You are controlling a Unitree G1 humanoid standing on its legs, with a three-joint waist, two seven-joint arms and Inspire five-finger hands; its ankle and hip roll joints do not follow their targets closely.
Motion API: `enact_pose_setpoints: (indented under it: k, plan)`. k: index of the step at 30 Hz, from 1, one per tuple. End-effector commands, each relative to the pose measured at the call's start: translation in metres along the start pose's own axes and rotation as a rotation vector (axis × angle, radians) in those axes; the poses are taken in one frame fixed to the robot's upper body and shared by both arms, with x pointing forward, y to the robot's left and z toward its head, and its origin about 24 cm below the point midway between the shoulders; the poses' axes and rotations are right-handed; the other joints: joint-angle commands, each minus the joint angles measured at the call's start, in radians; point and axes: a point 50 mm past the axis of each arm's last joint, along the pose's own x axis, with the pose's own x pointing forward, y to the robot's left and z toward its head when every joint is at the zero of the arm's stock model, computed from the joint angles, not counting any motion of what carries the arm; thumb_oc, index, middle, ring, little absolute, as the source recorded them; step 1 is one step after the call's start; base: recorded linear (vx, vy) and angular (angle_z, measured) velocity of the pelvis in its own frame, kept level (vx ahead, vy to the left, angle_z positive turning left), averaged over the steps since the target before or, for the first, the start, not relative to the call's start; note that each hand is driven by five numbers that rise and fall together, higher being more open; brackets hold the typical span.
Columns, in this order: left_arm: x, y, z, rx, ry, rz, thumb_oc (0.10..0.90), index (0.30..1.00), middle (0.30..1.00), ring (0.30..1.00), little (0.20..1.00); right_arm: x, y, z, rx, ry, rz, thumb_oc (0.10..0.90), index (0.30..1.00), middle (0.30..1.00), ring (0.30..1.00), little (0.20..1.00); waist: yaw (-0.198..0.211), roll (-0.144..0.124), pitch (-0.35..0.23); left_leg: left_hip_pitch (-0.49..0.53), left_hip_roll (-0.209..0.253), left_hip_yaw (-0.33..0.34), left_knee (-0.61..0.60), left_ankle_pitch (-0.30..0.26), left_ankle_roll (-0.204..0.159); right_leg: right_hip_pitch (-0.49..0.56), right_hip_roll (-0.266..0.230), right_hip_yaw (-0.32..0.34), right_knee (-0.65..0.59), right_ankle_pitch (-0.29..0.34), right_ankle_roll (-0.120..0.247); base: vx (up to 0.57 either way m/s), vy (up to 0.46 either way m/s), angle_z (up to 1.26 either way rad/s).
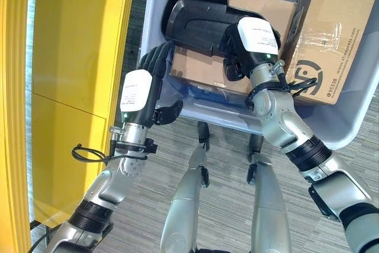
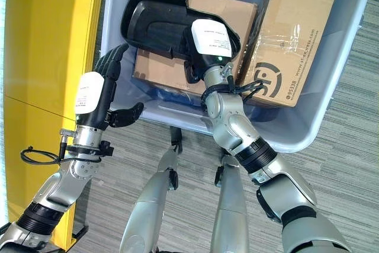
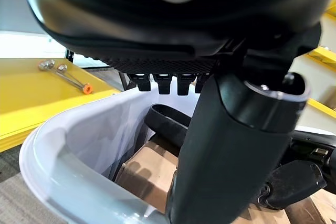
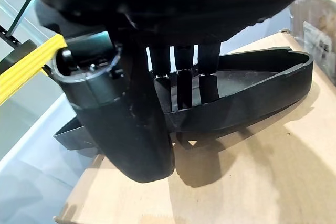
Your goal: Move parts from the plastic box to the shelf.
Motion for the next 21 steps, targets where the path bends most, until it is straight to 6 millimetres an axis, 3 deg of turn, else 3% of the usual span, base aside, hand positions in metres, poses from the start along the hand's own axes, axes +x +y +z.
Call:
enact_pose_setpoints:
  k: [1, 10, 17, 21]
  plan:
    - [0.014, 0.027, 0.023, -0.053, -0.122, 0.201, 0.9, 1.0, 1.0, 1.0, 1.0, -0.006, 0.034, -0.001, 0.021, 0.008, 0.193, 0.4, 0.3, 0.3, 0.3, 0.3, 0.028, 0.054, -0.004, -0.065, -0.071, -0.076, 0.113, -0.103, 0.006, 0.045, -0.008, -0.037, -0.12, 0.073, 0.045, -0.01, 0.0, -0.06]
    - [0.01, 0.027, 0.021, -0.051, -0.124, 0.213, 0.9, 1.0, 1.0, 1.0, 1.0, -0.007, 0.044, 0.006, 0.009, -0.029, 0.246, 0.4, 0.3, 0.3, 0.3, 0.3, 0.037, 0.058, -0.004, -0.052, -0.065, -0.066, 0.109, -0.106, 0.0, 0.057, -0.017, -0.05, -0.12, 0.066, 0.046, 0.0, 0.0, -0.02]
    - [0.005, 0.035, 0.018, -0.017, -0.129, 0.232, 0.9, 1.0, 1.0, 1.0, 1.0, -0.034, 0.067, 0.043, 0.39, -0.15, 0.457, 0.4, 0.3, 0.3, 0.3, 0.3, 0.035, 0.031, -0.004, 0.012, -0.048, -0.062, 0.097, -0.114, -0.003, 0.124, -0.025, -0.065, -0.137, 0.064, 0.046, 0.0, -0.008, -0.01]
    - [0.002, 0.044, 0.008, 0.028, -0.105, 0.235, 0.9, 1.0, 1.0, 1.0, 1.0, -0.048, 0.079, 0.039, 0.47, -0.13, 0.582, 0.4, 0.3, 0.3, 0.3, 0.3, 0.029, -0.002, -0.004, 0.087, -0.031, -0.057, 0.089, -0.128, -0.006, 0.204, -0.033, -0.082, -0.157, 0.061, 0.051, 0.0, -0.047, -0.04]
